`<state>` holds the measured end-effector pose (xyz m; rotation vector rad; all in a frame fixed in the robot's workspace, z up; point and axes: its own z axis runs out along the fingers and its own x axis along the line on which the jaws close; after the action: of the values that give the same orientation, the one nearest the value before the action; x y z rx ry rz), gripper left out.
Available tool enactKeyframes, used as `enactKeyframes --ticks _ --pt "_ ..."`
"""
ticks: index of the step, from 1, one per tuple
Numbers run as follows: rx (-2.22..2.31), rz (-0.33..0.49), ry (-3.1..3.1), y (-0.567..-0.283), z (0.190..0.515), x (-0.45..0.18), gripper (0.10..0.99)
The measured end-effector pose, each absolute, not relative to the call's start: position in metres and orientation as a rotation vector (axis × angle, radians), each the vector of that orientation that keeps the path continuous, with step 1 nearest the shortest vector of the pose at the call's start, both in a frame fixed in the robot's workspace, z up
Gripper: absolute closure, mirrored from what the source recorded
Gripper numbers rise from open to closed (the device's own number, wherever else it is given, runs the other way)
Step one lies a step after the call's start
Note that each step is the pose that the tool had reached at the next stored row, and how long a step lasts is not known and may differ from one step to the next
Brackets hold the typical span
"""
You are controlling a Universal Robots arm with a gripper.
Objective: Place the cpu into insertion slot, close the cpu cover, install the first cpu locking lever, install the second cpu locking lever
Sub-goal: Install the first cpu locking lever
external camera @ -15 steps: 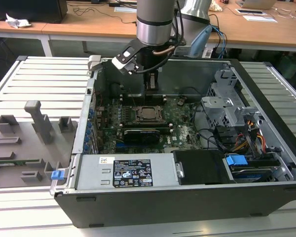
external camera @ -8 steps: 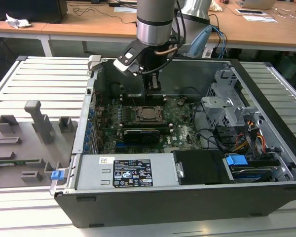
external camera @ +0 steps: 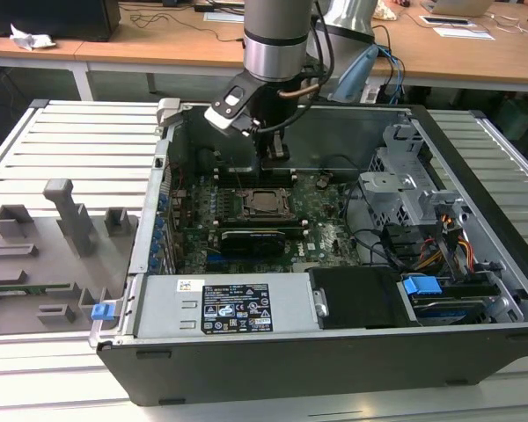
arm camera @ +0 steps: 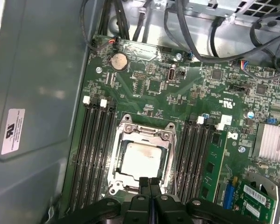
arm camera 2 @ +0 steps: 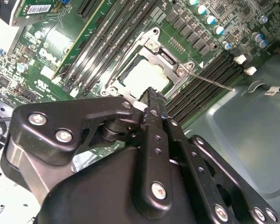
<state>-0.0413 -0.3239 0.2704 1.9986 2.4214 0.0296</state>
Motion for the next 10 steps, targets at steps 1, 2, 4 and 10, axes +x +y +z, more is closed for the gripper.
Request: enactKeyframes --ticks 1,2,4,10 --pt "1.991 0.03 2.428 -0.3239 0.2705 -0.0413 0.98" --pt "1.983 0.03 2.435 -0.3239 0.2704 -0.0413 0.98" --pt "1.965 0.03 2.449 -0.3239 0.2705 -0.0413 0.98" --pt "1.916 0.03 2.488 -0.3239 0.2705 -0.0413 0.98"
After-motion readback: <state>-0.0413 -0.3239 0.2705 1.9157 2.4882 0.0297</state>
